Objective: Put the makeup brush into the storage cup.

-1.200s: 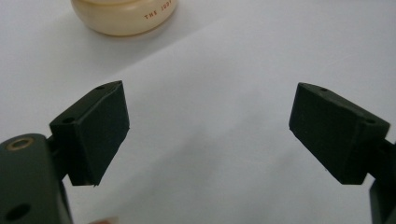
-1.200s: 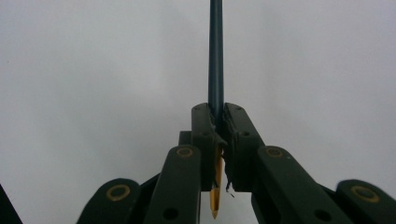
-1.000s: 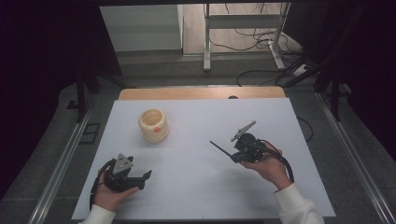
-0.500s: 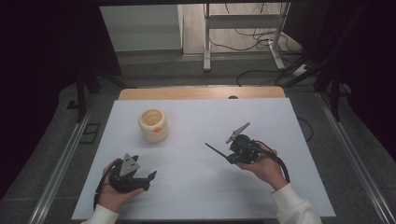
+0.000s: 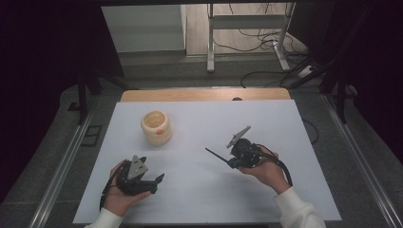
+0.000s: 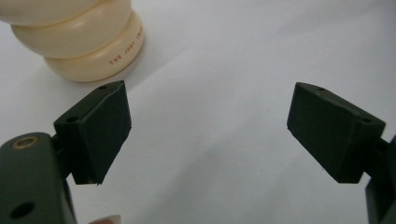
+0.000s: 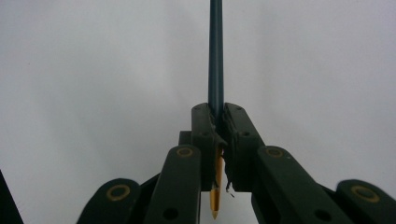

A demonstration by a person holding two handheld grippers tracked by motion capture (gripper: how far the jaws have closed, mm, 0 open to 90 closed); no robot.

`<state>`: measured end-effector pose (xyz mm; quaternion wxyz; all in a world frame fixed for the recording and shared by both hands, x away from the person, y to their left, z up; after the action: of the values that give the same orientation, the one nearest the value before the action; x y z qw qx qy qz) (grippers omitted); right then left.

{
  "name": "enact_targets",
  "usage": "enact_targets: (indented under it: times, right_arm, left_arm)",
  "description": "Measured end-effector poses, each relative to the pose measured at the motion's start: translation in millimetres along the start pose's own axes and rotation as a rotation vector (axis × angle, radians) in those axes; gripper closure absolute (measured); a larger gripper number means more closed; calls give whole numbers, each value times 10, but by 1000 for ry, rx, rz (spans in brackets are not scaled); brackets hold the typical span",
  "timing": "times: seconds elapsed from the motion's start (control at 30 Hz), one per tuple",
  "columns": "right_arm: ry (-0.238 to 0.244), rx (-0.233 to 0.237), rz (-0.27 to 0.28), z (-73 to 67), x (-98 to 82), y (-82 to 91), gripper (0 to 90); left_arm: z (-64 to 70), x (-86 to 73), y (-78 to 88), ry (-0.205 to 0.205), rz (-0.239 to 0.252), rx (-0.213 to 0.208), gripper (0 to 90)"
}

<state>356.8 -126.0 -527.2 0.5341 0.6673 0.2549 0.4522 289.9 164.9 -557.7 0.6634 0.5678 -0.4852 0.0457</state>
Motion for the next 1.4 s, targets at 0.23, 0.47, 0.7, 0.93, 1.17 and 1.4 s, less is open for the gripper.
enact_targets:
  times: [0.23,0.47,0.7,0.93,1.17,1.4]
  right_arm:
    - [16,11,3,-33,23,-19,838]
    - [22,22,10,-53,38,-21,839]
    - [29,33,17,-78,56,-29,839]
    - [32,36,20,-85,61,-29,839]
    - [35,35,19,-90,61,-31,838]
    - [36,35,18,-92,61,-34,838]
  left_arm:
    - [62,66,-27,-28,-2,-14,150]
    - [122,140,-80,-64,-6,-21,154]
    - [178,206,-135,-106,-9,-15,154]
    - [218,250,-175,-127,-9,-19,154]
    - [264,286,-197,-137,-6,-27,154]
    - [281,312,-214,-146,-9,-29,154]
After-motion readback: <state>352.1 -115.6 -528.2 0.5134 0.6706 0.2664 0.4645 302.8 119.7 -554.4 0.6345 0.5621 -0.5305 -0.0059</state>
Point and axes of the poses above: each handheld gripper's, and its own axes: y roughly backward along the jaws, x roughly out of its top, z roughly to its right, the point moved 8 cm from there along -y, roughly forward along the jaws, and after that the axes turned 5 degrees about -z, right-handed, at the moved point
